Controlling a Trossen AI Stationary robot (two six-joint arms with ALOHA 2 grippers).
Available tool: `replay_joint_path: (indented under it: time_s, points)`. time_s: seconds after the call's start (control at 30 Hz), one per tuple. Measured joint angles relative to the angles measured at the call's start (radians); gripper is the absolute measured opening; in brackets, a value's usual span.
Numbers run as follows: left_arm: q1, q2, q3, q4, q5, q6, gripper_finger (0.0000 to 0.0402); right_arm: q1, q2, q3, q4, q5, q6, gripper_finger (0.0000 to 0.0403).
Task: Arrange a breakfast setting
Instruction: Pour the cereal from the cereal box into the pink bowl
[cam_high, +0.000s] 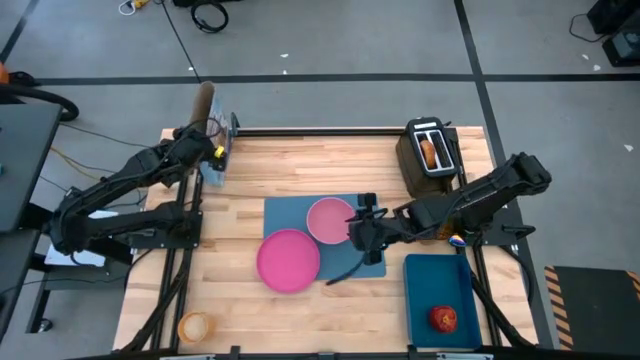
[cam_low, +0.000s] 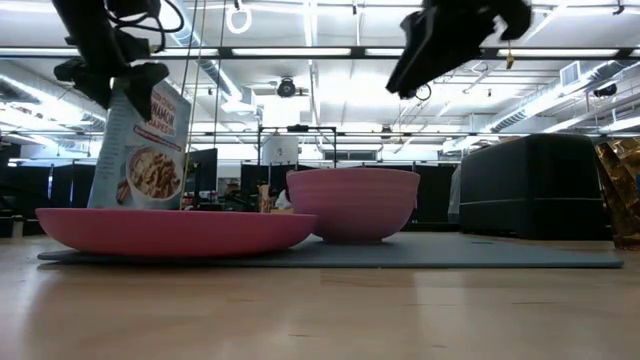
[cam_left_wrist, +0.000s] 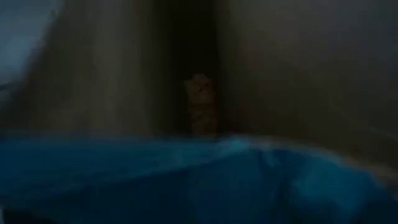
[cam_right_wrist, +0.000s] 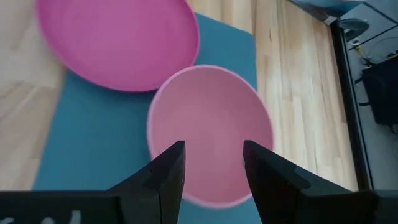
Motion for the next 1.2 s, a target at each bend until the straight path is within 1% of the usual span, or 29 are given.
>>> replay_joint_path:
  time_s: [0.1, 0.23, 0.3, 0.4, 0.53, 0.63, 0.7, 0.87, 1.0, 1.1, 1.2]
  points:
    - [0.001, -0.001, 0.000, 0.046, 0.007, 0.027, 0.0299, 0.033, -0.029, -0.002, -0.014, 0.001, 0.028, 0.0170]
    - [-0.018, -0.002, 0.000, 0.090, 0.005, 0.041, 0.0257, 0.068, -0.079, -0.057, 0.040, 0.008, 0.028, 0.0170]
    - [-0.027, -0.002, 0.000, 0.104, -0.010, 0.048, 0.0226, 0.076, -0.113, -0.111, 0.094, 0.009, 0.029, 0.0170]
    - [-0.039, -0.002, 0.000, 0.102, -0.037, 0.048, 0.0170, 0.078, -0.165, -0.203, 0.191, 0.010, 0.029, 0.0170]
    - [-0.041, -0.002, 0.000, 0.112, -0.040, 0.048, 0.0090, 0.060, -0.203, -0.311, 0.300, 0.011, 0.024, 0.0170]
    - [-0.041, -0.002, 0.007, 0.125, -0.040, 0.051, 0.0038, 0.040, -0.217, -0.349, 0.346, 0.012, 0.020, 0.0170]
    - [-0.041, -0.002, 0.032, 0.120, -0.034, 0.051, 0.0014, 0.027, -0.226, -0.352, 0.351, 0.013, 0.015, 0.0170]
    - [-0.076, -0.002, 0.163, 0.123, -0.011, 0.085, 0.0014, -0.011, -0.257, -0.328, 0.373, 0.037, -0.008, 0.0170]
    - [-0.146, -0.003, 0.270, 0.162, 0.042, 0.137, 0.0009, -0.061, -0.274, -0.328, 0.486, 0.023, -0.077, 0.0170]
    - [-0.221, -0.010, 0.303, 0.262, 0.128, 0.182, 0.0008, -0.117, -0.266, -0.330, 0.628, -0.059, -0.098, 0.0170]
    - [-0.314, -0.015, 0.295, 0.410, 0.217, 0.216, 0.0009, -0.179, -0.239, -0.373, 0.841, -0.209, -0.096, 0.0174]
